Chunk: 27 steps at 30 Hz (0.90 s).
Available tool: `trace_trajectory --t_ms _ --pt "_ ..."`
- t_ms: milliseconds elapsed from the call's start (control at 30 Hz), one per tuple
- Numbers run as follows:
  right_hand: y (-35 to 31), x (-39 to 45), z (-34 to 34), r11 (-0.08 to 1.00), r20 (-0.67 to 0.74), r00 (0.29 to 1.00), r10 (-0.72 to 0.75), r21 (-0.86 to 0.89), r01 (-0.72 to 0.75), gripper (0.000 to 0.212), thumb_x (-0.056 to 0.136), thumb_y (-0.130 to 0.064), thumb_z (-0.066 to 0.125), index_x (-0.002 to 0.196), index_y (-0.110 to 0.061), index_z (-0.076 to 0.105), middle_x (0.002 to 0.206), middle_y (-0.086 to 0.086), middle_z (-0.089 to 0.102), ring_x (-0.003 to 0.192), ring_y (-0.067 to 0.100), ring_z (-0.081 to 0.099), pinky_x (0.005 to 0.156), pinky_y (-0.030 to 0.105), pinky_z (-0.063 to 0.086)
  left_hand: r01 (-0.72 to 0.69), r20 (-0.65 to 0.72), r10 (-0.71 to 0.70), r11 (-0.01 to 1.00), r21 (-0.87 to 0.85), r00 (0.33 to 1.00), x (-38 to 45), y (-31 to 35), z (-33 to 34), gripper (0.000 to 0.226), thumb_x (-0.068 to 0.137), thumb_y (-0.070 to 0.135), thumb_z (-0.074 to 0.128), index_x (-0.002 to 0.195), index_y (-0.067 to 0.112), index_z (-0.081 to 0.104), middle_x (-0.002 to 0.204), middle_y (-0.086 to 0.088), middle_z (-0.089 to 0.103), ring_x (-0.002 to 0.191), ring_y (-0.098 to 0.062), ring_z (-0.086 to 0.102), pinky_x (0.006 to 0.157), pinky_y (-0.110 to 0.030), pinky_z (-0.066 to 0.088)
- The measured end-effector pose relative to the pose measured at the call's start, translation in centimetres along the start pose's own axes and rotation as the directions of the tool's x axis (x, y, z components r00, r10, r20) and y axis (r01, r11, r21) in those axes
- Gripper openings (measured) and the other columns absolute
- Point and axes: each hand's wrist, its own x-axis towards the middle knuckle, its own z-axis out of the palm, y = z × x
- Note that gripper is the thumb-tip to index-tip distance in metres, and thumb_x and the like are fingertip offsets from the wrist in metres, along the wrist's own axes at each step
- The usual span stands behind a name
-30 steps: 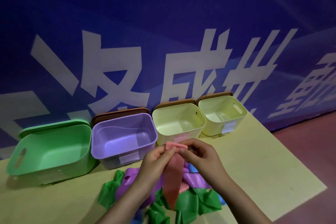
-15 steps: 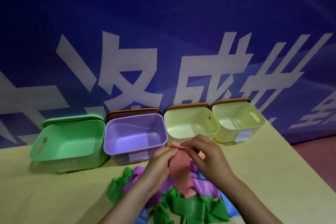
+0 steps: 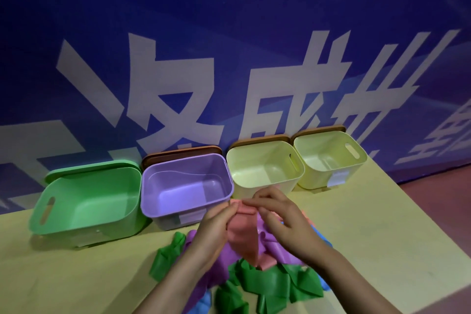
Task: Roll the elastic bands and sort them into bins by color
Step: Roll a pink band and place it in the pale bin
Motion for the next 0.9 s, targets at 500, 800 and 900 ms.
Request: trace_trajectory --t_ms 500,800,900 --pt "-1.1 0.6 1.8 0.986 -0.173 0.982 0.079 -0.132 -0.102 0.02 0.086 -0.035 0.057 0.068 -0.025 0.052 0.054 -0.01 0.044 0.055 0.004 0.044 0.051 0.013 0.029 -0.438 0.101 0.481 0.669 0.6 0.871 -0.5 -0.1 -0.4 0.043 0.087 0.05 0.04 0.085 0.012 0.061 0.075 -0.005 0.065 0.072 -0.021 0.062 0.069 -0.046 0.05" --pt "-0.9 -0.5 -0.6 0.946 -0.24 0.943 0.232 0.283 -0.161 0.015 0.086 -0.009 0.068 0.071 -0.012 0.066 0.063 0.01 0.061 0.06 0.012 0.052 0.061 0.032 0.042 -0.116 -0.02 0.118 0.989 0.089 0.993 -2.3 0.9 1.7 0.02 0.081 0.033 0.062 0.077 0.021 0.077 0.082 -0.009 0.069 0.079 -0.022 0.06 0.075 -0.036 0.045" --pt "-0.7 -1.3 -0.9 0.958 -0.276 0.942 0.191 0.261 -0.118 0.005 0.081 -0.026 0.067 0.078 -0.027 0.07 0.069 0.006 0.063 0.064 0.013 0.054 0.062 0.032 0.044 -0.069 0.029 0.065 0.989 0.132 0.997 -2.8 0.9 2.3 0.019 0.074 0.042 0.071 0.079 0.025 0.077 0.085 -0.017 0.064 0.082 -0.027 0.056 0.074 -0.042 0.041"
